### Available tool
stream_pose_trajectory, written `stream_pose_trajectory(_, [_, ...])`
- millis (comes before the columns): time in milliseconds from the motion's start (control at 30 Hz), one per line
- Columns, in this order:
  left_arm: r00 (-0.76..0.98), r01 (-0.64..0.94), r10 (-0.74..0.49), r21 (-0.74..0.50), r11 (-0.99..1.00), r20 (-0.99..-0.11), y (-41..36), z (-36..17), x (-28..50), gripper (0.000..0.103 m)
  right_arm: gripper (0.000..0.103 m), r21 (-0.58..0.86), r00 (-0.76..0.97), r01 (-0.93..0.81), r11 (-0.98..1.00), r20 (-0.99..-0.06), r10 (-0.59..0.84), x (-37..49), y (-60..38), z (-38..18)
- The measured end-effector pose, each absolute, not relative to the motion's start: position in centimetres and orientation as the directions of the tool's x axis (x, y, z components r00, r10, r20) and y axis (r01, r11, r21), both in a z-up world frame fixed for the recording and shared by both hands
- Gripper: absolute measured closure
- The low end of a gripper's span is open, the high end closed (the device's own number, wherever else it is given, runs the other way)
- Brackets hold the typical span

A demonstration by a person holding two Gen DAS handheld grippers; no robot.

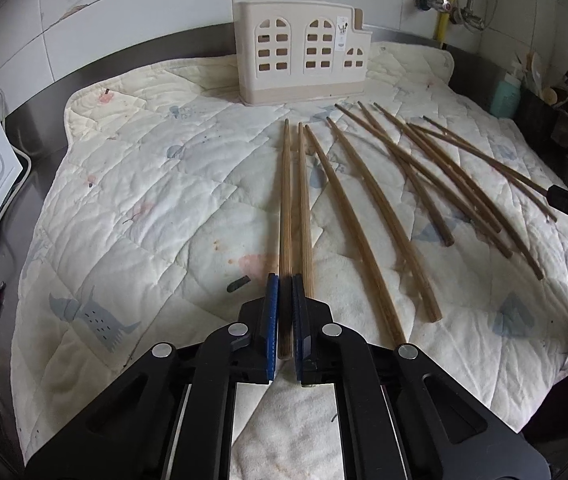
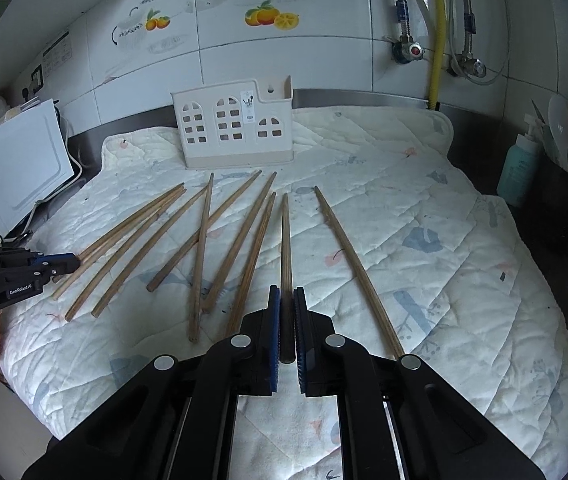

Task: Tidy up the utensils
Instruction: 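Lift the held chopsticks with both tools and carry them above the white holder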

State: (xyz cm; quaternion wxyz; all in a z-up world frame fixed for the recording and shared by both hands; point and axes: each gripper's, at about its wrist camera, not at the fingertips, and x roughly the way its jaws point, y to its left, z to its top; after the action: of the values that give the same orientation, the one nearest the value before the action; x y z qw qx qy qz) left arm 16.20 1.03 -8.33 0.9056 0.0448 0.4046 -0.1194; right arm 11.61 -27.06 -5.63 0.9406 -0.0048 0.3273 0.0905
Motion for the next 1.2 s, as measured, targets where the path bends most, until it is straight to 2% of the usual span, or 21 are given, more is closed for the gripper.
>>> stream_pose_trajectory(300, [0.743,0.255,-0.239,-0.065,0.965,-0.625,2.1,-3.6,15.6,0.098,0.096,0.051,0.818,-0.226,0.973,-0.533,0.218,12.3,-27.4,0.6])
stream_pose_trajectory(533, [0.764,0.252,-0.26,-0.098,0.963,-0.59,2.3,-1.5,17.2,0.098,0.096,0.032,0.817,-0.289,0.957,-0.513,0.264,14.8,-26.8,4.6])
stream_pose_trajectory(867, [0.821,0.268,-0.241,-0.023,0.963,-0.517,1.1,3.3,19.9,0.098,0.096,0.028,0.806,-0.362,0.932,-0.493,0.328,20.0,-25.7,10.5])
stream_pose_trajectory(1200, [0.842,0.282,-0.245,0.006,0.959,-0.48,0.2,8.1,23.6,0.098,0.096,-0.002,0.854,-0.327,0.945,-0.429,0.294,27.7,-24.6,17.0])
